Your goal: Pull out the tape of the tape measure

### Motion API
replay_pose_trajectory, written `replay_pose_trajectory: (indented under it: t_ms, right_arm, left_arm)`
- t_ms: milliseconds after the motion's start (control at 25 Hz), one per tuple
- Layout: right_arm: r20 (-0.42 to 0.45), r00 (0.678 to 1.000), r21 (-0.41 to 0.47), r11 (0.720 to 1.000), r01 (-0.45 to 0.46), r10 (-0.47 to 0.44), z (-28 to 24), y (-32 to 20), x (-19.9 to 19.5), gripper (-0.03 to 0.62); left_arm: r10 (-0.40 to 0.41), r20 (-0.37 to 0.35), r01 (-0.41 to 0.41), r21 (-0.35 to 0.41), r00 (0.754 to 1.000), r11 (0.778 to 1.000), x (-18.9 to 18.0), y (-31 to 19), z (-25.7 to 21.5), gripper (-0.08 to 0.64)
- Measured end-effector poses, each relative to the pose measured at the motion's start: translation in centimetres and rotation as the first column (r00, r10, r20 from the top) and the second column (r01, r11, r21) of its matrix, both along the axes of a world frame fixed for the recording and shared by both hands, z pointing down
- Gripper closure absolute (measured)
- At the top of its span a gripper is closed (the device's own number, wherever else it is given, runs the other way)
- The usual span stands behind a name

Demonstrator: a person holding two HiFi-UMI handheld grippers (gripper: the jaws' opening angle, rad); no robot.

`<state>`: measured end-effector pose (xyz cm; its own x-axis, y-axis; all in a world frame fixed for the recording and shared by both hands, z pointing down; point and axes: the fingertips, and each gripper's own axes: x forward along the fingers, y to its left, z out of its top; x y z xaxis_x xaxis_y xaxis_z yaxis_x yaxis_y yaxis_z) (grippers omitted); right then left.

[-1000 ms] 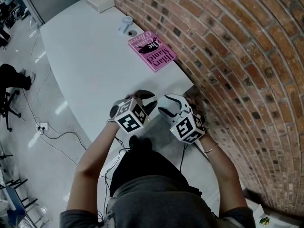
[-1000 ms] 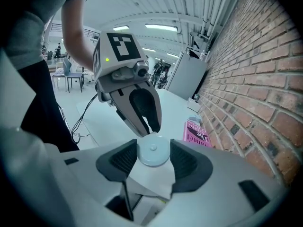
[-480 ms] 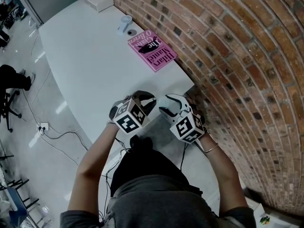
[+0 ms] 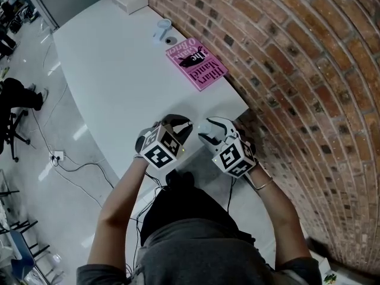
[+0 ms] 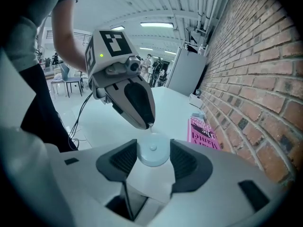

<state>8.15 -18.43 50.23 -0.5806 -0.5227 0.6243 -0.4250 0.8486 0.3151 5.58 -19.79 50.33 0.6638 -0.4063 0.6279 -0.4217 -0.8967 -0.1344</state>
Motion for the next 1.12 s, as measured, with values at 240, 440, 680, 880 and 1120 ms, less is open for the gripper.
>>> replay_pose_trajectory:
  t_ms: [240,440,680,880,1120]
  right_arm:
    - [-0.009,1.000,-0.014,1.000,-0.015,0.015,0.2,-0.7,0.1,0.370]
    - [0.004,0.999,-0.035,0.998,-0.047,0.047,0.3,-1.2,1.4,0.370]
    - [-0.013,0.997,-0.028,0.996,-0.083,0.082,0.2,-2.4,1.7,0.370]
    - [-0.012,0.990,-0.052,0.989,-0.141,0.140,0.7,-3.0,3.7,0.370]
    - [-0.045,0.982,-0.060,0.981,-0.187,0.184,1.3,-3.4,4.9,0.370]
  left_arm:
    - [-0.065,0.012,0.065,0.005,0.998,0.998,-2.2,-1.1,0.1,0.491]
    - [-0.123,-0.010,0.123,-0.010,0.992,0.992,-4.9,-2.2,-0.4,0.491]
    - [-0.160,0.016,0.160,0.014,0.987,0.987,-6.1,-2.7,-0.5,0.492]
    - [-0.197,0.021,0.197,0.006,0.980,0.980,-8.3,-3.2,-0.4,0.491]
    - [-0.244,0.047,0.244,0.007,0.969,0.970,-10.4,-3.6,-0.1,0.491]
